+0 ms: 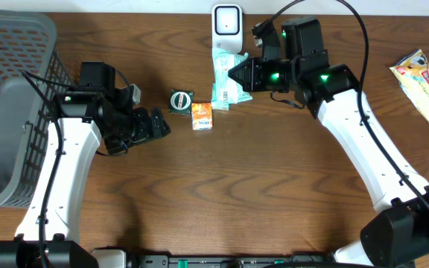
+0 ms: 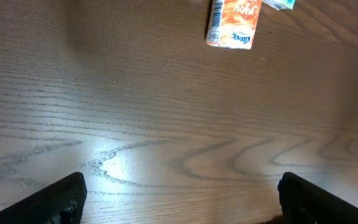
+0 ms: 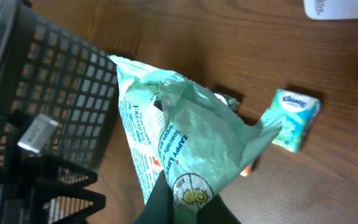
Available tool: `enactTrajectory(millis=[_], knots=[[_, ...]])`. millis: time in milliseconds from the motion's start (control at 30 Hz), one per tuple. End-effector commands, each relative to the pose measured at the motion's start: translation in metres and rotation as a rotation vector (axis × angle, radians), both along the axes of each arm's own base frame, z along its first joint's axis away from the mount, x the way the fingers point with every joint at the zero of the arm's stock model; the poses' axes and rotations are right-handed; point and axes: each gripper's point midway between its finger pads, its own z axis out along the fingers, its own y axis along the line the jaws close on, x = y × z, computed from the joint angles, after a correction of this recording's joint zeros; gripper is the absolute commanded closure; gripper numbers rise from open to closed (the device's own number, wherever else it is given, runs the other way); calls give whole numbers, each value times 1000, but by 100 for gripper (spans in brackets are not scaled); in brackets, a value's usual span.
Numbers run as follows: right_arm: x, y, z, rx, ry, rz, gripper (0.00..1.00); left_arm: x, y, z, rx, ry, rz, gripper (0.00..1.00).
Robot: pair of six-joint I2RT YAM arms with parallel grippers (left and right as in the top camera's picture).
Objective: Scan the item barcode
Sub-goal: 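Lift the mint-green pouch and hold it in front of the white scanner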
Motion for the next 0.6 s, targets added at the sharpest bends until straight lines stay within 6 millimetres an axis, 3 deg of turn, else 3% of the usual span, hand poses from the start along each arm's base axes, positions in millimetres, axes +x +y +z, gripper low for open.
enactTrajectory(millis=[0, 567], knots=[[-10, 9, 23, 69, -8, 42, 99, -1, -2, -2, -3, 6, -15, 2], [-7, -1, 12, 5, 6, -6, 99, -1, -2, -2, -3, 6, -15, 2]])
